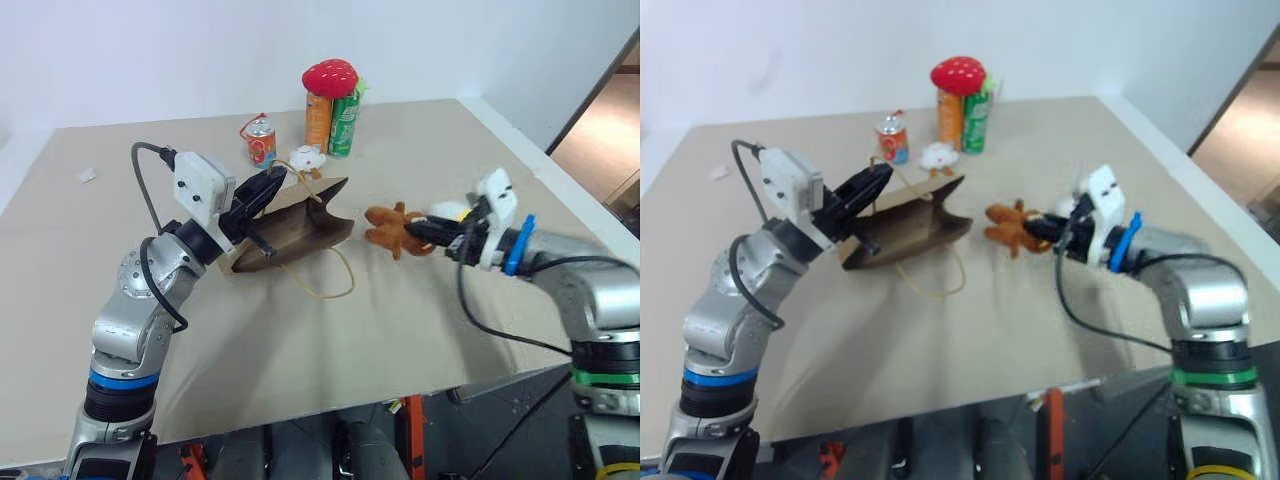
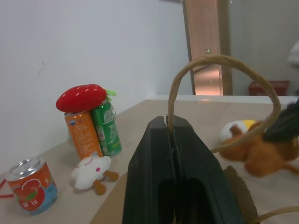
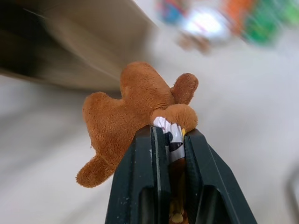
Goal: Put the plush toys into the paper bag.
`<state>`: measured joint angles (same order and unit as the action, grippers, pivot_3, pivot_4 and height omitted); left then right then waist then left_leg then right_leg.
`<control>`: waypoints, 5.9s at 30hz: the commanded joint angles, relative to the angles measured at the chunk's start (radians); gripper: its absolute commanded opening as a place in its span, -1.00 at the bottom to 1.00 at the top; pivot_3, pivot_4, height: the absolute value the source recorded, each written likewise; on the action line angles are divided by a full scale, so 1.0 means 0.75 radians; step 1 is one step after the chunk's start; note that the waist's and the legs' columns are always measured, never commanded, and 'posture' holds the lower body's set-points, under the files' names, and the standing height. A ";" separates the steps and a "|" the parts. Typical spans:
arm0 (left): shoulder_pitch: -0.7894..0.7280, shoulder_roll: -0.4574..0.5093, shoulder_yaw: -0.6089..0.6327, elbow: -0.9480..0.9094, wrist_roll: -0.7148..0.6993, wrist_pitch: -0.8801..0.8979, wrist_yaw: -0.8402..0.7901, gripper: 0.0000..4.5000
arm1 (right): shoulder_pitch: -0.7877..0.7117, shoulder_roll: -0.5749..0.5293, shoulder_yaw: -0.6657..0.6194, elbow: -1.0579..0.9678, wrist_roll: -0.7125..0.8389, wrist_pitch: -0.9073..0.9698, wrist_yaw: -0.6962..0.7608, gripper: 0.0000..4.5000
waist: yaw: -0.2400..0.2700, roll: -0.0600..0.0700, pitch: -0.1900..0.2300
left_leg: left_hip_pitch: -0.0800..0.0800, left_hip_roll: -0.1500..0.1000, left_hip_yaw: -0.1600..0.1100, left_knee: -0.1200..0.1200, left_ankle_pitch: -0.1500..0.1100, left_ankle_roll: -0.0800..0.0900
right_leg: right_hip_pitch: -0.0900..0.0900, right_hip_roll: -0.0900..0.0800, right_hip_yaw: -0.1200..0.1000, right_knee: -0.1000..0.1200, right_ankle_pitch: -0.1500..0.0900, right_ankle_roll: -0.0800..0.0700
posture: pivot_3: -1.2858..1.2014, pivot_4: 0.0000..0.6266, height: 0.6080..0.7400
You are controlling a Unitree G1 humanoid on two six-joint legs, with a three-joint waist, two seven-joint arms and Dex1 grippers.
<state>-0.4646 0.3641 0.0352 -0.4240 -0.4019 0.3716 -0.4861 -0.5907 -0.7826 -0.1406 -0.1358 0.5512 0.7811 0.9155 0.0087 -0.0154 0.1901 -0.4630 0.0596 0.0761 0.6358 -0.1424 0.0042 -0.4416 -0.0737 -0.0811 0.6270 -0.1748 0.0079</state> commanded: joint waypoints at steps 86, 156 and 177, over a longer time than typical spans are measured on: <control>-0.068 -0.073 -0.023 -0.036 -0.013 0.029 0.112 -1.00 | 0.018 0.453 -0.049 0.320 -0.535 -0.201 -0.999 -0.85 | 0.001 -0.001 0.000 | 0.000 0.000 0.000 0.000 -0.001 -0.001 | 0.001 0.002 0.002 0.001 -0.001 0.001 | 0.03 -0.52 1.00; -0.060 -0.082 -0.029 -0.047 0.021 0.057 0.169 -1.00 | 0.095 0.263 0.319 -0.332 0.067 0.250 -0.289 0.39 | 0.001 -0.002 0.002 | 0.001 0.003 -0.007 0.000 -0.003 -0.004 | 0.000 0.008 0.002 0.001 -0.003 -0.004 | 0.03 -0.52 1.00; -0.111 -0.106 -0.044 0.031 0.026 0.037 0.150 -1.00 | -0.176 -0.125 -0.027 -0.203 0.335 0.230 0.102 -0.97 | 0.003 -0.003 0.003 | 0.000 0.003 -0.008 0.001 -0.004 -0.005 | 0.000 0.008 0.002 0.001 -0.003 -0.004 | 0.03 -0.52 1.00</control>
<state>-0.5238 0.2906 0.0009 -0.3908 -0.3898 0.4198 -0.3773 -0.6857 -0.8584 -0.1327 -0.2962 0.7808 0.9533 0.9688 0.0107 -0.0175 0.1922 -0.4628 0.0615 0.0698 0.6364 -0.1452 0.0001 -0.4414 -0.0676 -0.0800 0.6275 -0.1772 0.0047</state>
